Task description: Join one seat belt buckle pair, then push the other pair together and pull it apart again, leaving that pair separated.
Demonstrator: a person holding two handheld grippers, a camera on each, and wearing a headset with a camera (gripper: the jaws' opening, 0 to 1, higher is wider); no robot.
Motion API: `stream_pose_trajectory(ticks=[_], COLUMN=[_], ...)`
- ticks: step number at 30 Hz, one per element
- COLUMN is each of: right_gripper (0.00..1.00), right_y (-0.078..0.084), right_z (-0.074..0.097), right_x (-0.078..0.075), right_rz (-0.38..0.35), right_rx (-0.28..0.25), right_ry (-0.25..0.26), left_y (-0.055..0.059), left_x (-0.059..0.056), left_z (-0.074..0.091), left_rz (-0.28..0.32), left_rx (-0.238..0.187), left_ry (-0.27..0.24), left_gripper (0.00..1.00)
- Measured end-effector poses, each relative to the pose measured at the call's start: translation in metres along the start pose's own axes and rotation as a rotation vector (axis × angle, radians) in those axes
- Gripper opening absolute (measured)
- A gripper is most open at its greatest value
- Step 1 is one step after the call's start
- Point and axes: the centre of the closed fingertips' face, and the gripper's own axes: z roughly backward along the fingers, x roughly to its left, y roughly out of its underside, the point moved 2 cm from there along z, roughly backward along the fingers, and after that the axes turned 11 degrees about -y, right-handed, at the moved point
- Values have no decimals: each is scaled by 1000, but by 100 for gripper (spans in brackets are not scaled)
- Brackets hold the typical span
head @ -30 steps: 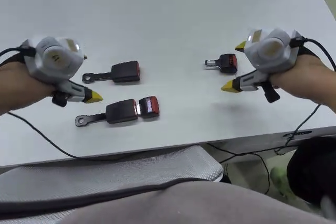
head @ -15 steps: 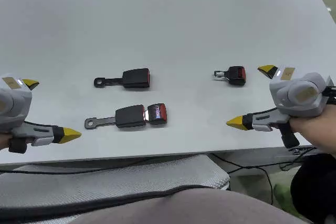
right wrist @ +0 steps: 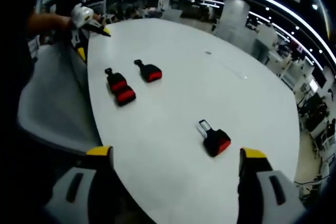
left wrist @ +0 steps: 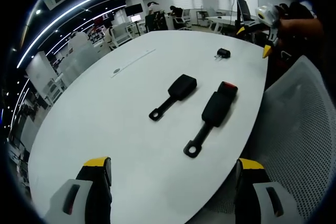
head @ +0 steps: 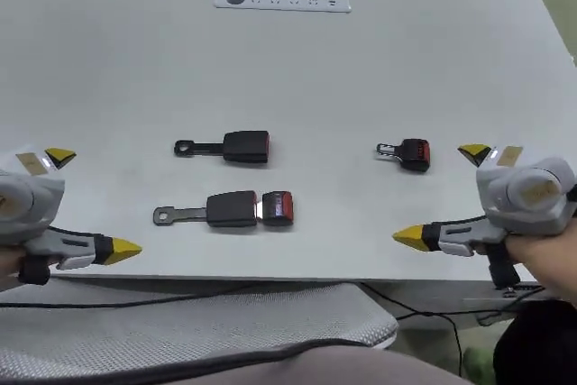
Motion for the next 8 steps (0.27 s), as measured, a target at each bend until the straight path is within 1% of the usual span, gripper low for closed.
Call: stream_pose_trajectory(ticks=[3, 6, 8], right_gripper=[100, 100, 100], right_y=[-1, -1, -2], right_z=[-2, -4, -3], right_x=[4, 6, 6], right_rz=[-5, -3, -3], right_rx=[-3, -3, -13], right_ry=[-3, -4, 1], left_y=[0, 4, 5], left_x=[-3, -5, -5], left_z=[1, 1, 0], left_rz=[-1, -10, -12], left_rx=[-3, 7, 10], left_ry=[2, 8, 9], left_gripper=[100, 100, 100])
